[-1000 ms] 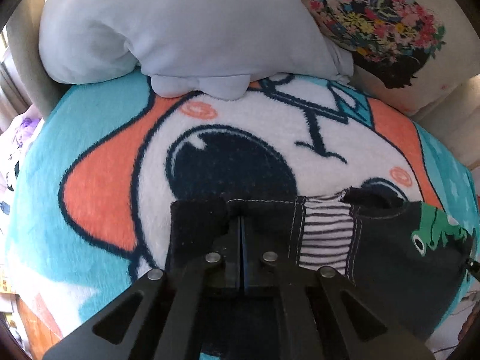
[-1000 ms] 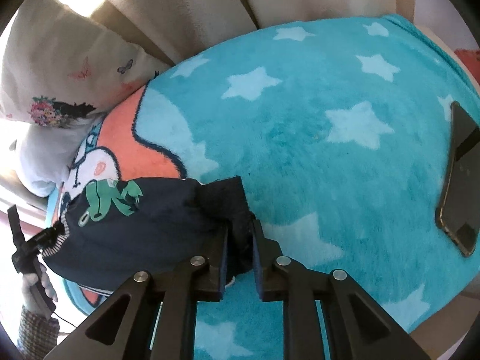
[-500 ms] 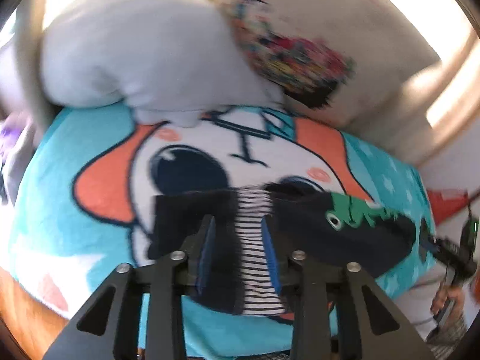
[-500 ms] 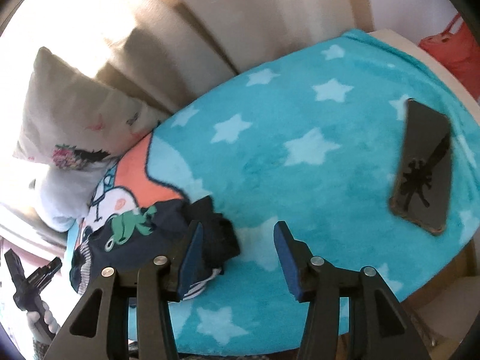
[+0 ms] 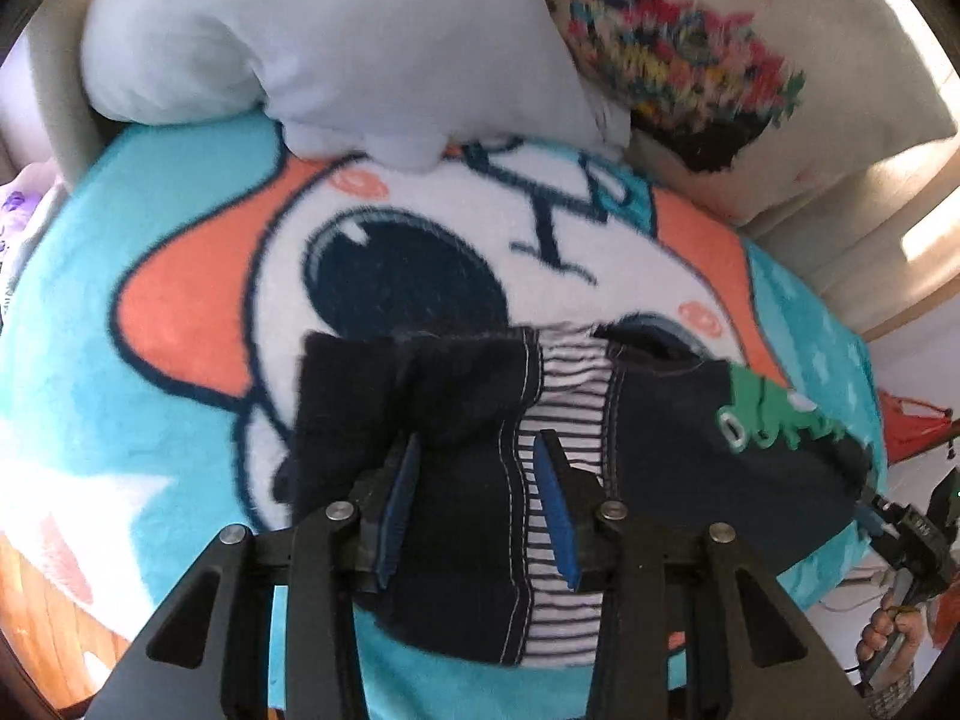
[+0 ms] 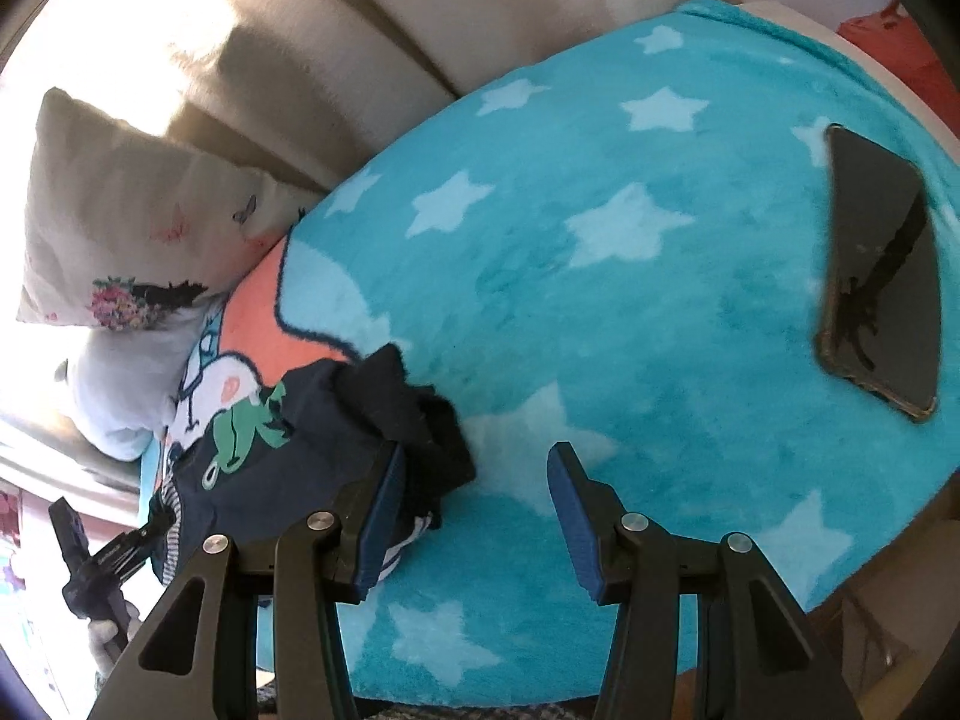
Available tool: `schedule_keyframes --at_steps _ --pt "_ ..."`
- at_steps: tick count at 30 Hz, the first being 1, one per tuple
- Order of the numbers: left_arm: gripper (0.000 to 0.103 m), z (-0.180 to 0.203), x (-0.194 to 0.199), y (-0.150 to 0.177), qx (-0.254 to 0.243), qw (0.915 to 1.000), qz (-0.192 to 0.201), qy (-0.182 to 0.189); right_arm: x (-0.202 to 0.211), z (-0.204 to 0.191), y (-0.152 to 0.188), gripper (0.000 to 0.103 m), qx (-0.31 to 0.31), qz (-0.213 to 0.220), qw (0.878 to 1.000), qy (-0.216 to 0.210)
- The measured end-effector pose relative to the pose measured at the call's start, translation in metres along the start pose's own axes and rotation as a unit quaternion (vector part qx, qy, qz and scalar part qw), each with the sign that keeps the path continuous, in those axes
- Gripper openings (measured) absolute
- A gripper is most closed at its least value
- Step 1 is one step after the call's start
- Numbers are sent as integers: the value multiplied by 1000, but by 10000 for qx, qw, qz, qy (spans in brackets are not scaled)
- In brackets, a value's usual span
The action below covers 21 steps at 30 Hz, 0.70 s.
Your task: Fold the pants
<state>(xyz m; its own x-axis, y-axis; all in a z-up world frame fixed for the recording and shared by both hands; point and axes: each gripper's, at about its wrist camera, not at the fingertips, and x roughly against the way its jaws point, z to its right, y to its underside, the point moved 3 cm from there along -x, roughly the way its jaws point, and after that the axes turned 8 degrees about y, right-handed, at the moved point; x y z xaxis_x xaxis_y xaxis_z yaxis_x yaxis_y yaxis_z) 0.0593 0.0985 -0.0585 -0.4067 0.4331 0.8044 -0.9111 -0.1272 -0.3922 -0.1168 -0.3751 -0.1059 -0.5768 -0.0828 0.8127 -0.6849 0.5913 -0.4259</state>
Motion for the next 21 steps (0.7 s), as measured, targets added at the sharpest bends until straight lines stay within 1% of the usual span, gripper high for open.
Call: schedule_keyframes --at_steps 3,5,7,9,11,13,14,16,19,21 --pt "38 8 24 -4 -60 9998 175 123 5 4 0 57 -84 28 9998 -167" --pt "38 23 36 -9 -270 9989 224 315 8 1 2 59 -52 29 9994 -344" --pt "41 48 39 -12 -610 9965 128 550 7 -5 6 61 74 -6 9988 -480" --pt "42 78 31 -17 -996 9920 -66 777 3 -13 11 61 219 -75 9983 -538" --pt "43 114 14 -18 -1415 9846 -316 972 -5 -20 18 61 337 -168 9979 -526" --pt "43 153 -3 -16 -1819 9748 -619 1135 -14 -24 25 61 362 -267 9975 -537" --pt "43 178 -14 -16 -2082 9663 -790 1288 -17 -24 27 61 366 -294 9974 -543" --pt "43 216 -34 -14 -2429 9535 -1002 1474 -23 -28 29 61 424 -317 9972 -520" --pt "43 266 -70 -11 -2732 9361 -1363 1746 -28 -33 30 61 505 -298 9972 -458" --pt "43 291 -93 -8 -2749 9282 -1620 1912 -30 -35 29 61 547 -278 9972 -424"
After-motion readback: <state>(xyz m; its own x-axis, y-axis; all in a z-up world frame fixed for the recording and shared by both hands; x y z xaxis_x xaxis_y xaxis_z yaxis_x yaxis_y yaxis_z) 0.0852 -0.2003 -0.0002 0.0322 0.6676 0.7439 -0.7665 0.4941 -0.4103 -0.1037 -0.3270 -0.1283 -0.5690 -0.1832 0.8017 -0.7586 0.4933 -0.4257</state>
